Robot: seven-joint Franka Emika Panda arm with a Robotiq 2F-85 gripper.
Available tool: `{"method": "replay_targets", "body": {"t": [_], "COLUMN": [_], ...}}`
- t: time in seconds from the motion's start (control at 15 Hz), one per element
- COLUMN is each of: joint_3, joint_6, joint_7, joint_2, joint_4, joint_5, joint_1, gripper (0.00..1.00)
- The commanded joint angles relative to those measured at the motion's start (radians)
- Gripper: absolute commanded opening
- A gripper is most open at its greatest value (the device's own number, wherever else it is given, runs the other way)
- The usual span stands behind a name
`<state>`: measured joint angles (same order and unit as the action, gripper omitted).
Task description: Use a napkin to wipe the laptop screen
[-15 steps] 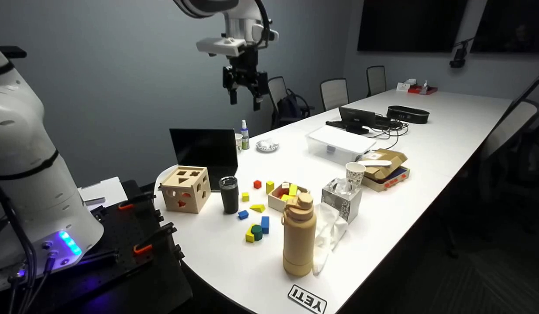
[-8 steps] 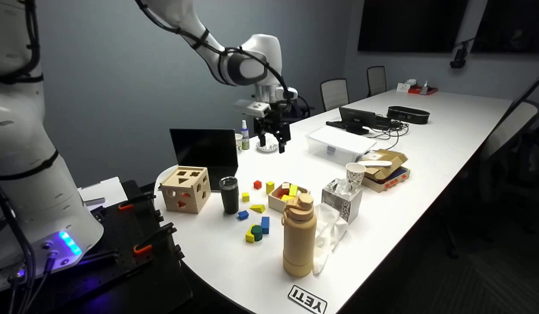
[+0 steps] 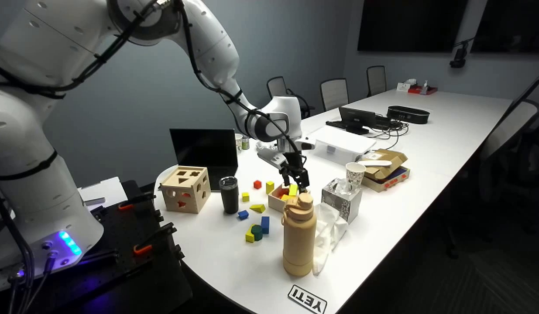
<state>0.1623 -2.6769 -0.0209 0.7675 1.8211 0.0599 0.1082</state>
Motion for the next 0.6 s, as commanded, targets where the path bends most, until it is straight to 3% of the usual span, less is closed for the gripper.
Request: {"method": "replay_targets", "body": {"t": [0.0, 0.53], "joint_3": [0.041, 0.102], "joint_6": [0.007, 0.094], "joint_7": [0.082, 0.160], "joint_2": [0.106, 0.227], "joint_4": [-0.133, -0.247], "joint_5": [0.010, 0.014], "joint_1": [-0.015, -0.024], "gripper": [1.00, 1.00]}}
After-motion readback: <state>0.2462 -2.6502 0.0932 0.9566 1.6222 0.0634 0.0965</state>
